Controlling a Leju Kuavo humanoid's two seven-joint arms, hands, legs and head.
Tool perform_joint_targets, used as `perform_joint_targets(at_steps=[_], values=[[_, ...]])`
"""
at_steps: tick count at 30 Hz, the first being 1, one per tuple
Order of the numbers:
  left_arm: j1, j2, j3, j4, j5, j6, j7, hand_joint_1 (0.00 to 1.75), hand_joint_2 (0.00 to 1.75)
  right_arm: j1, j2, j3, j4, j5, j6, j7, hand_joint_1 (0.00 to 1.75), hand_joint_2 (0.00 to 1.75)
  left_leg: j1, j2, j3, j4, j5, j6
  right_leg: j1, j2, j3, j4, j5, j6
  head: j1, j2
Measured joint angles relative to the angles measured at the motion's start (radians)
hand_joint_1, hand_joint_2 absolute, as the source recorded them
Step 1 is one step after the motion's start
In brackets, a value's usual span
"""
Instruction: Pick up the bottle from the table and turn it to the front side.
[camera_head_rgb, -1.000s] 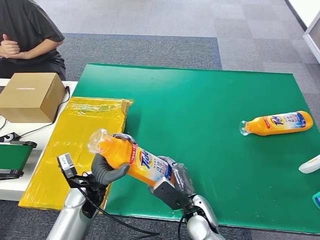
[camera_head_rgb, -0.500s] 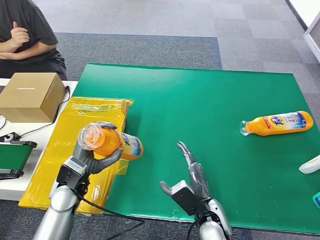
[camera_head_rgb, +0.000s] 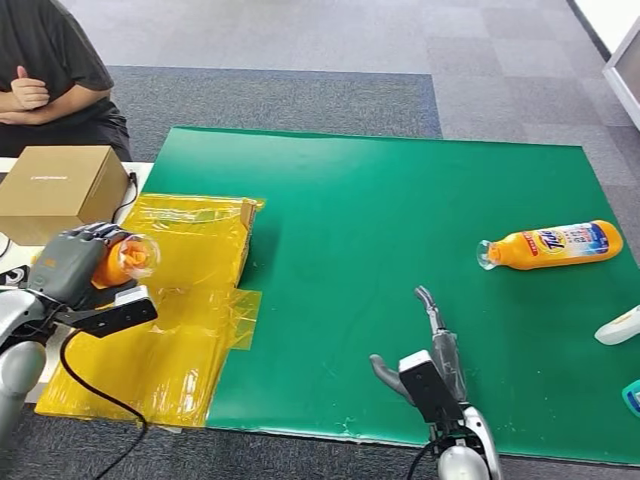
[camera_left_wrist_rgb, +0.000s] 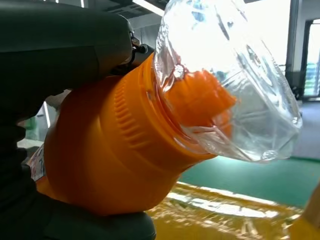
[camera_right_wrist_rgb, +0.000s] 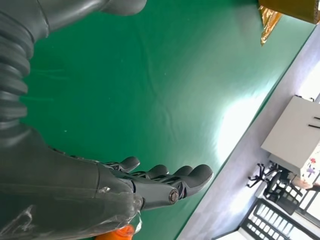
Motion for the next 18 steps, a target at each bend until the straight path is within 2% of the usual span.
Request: perform_joint_targets(at_steps=[3,7,10,12,18], values=[[-0.019,0.040,-0.010,0.037,0.011,-0.037,0.004,1.75,1.75,-0.007,0.005,-0.005,0.010,-0.003,0.005,0.000,0.00,1.75,0.000,0.000,0.000,0.000,0.000,0.000,0.000,0.000,0.000,0.000,0.000,0.000,0.000,0.000],[-0.048,0.101,-0.051,0.076,0.134,-0.180,0.006,1.75,1.75,-0.025,0.007,-0.008,0.032,-0.020,0.021,-0.006,0.00,1.75,0.000,0.000,0.000,0.000,0.000,0.000,0.000,0.000,0.000,0.000,0.001,0.000,0.000,0.000],[-0.089,0.123,-0.102,0.131,0.151,-0.206,0.003,1.75,1.75,-0.046,0.010,-0.008,0.058,-0.031,0.024,-0.015,0.00,1.75,0.000,0.000,0.000,0.000,0.000,0.000,0.000,-0.001,0.000,0.000,0.001,0.000,0.000,0.000],[-0.116,0.118,-0.148,0.181,0.148,-0.179,-0.020,1.75,1.75,-0.061,0.015,-0.007,0.075,-0.036,0.026,-0.021,0.00,1.75,0.000,0.000,0.000,0.000,0.001,0.000,0.000,-0.001,0.000,0.000,0.001,0.000,0.000,0.000],[-0.178,0.048,-0.285,0.317,0.130,-0.081,-0.060,1.75,1.75,-0.093,0.022,0.013,0.109,-0.045,0.035,-0.024,0.00,1.75,0.000,0.000,0.000,0.000,0.001,0.001,0.000,-0.001,0.001,0.000,0.002,0.000,0.000,0.000]])
